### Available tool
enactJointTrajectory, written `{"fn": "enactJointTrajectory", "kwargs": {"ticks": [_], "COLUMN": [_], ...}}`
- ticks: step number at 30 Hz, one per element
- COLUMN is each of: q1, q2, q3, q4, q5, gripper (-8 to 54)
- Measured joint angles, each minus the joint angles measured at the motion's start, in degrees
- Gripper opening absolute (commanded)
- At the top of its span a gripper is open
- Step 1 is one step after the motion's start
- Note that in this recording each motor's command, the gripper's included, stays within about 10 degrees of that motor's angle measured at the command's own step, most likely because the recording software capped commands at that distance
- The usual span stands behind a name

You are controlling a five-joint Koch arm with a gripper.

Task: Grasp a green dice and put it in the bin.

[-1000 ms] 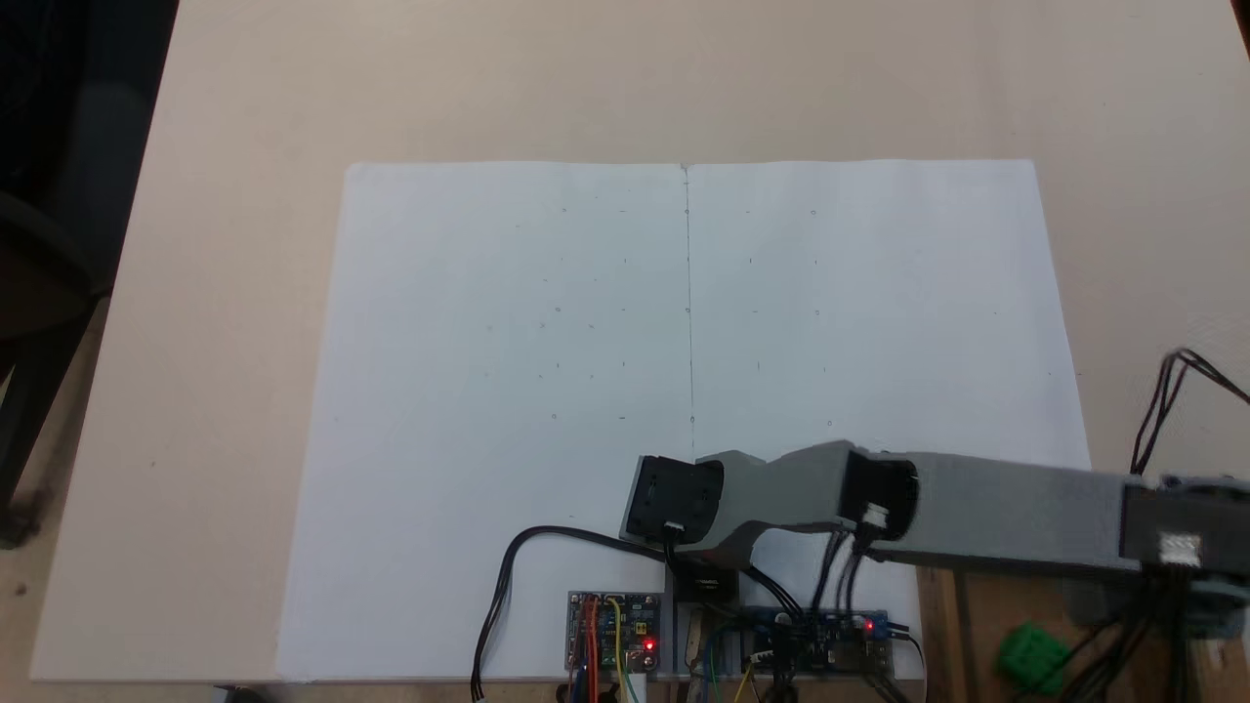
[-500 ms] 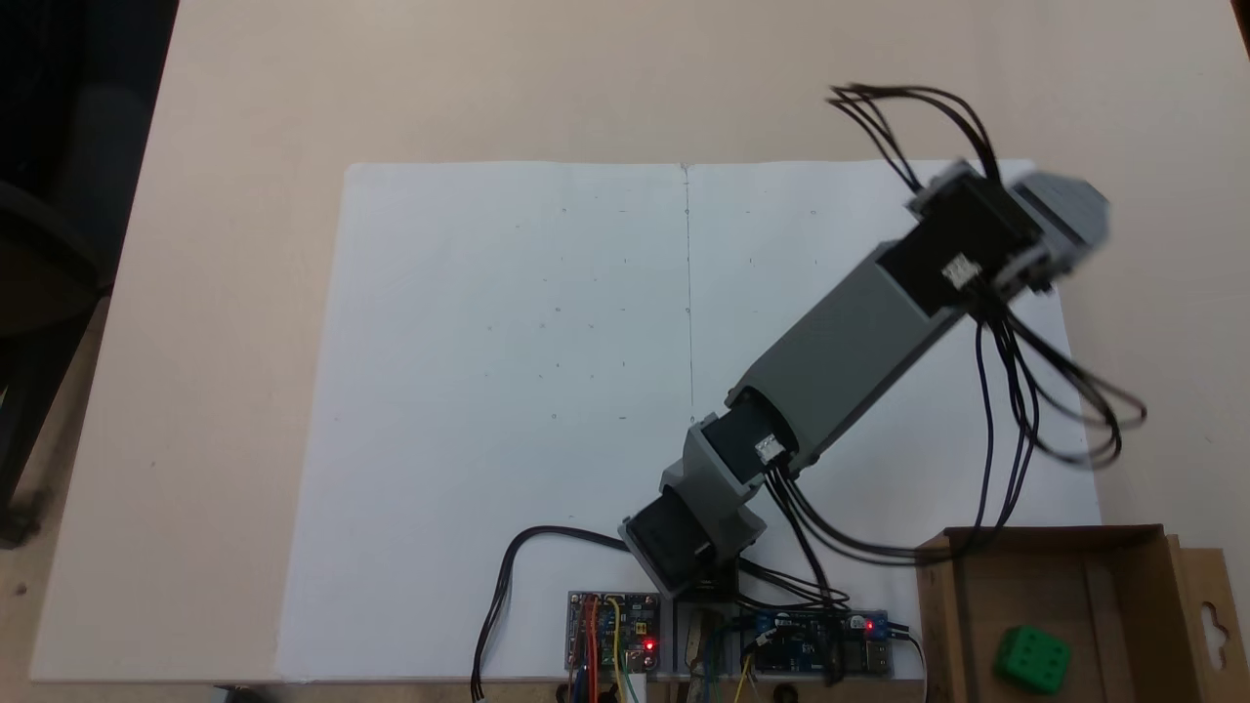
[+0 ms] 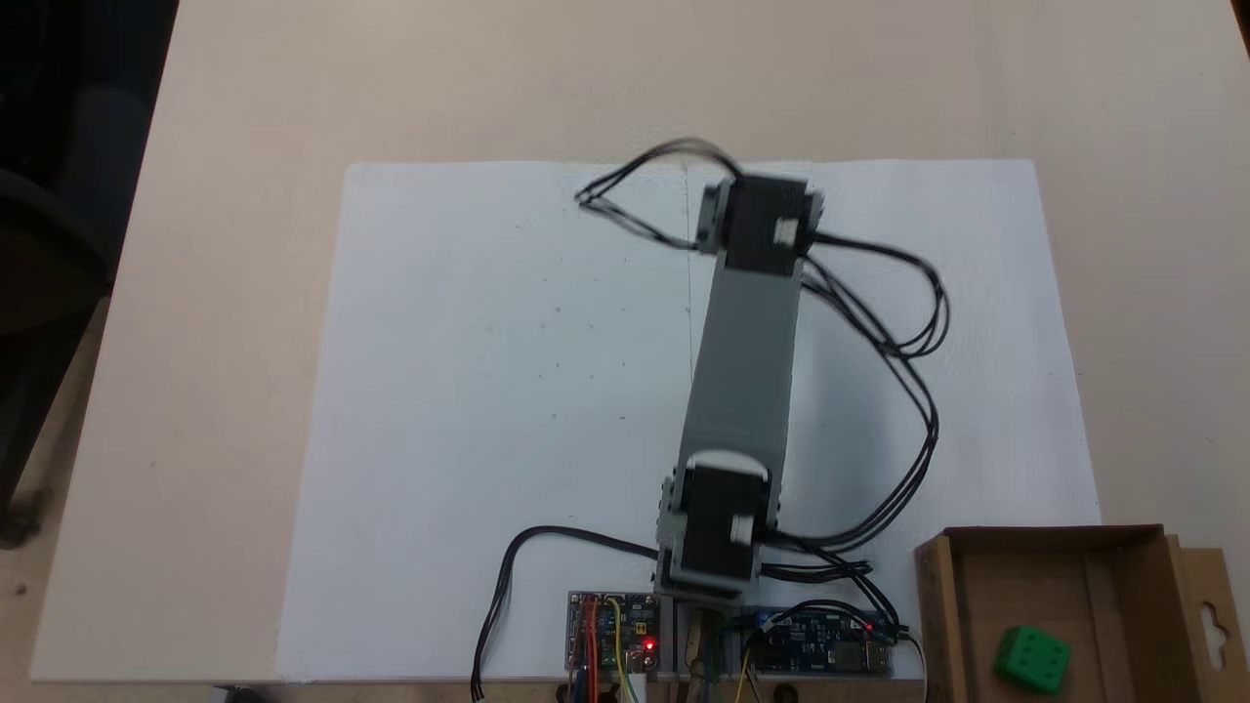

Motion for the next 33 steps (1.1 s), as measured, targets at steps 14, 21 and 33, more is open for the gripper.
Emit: {"fn": "enactJointTrajectory", "kwargs": {"ticks": [14,21,33], "q1": [-12.0,-12.5,-7.8], "q2": [17.3,22.3,22.9], "q3": [29.6,44.2,59.9], "q4": [-35.4,-50.9,-73.7], "q5": [0.0,-0.3,-0.4], "gripper": [44.8,45.1,45.5]}}
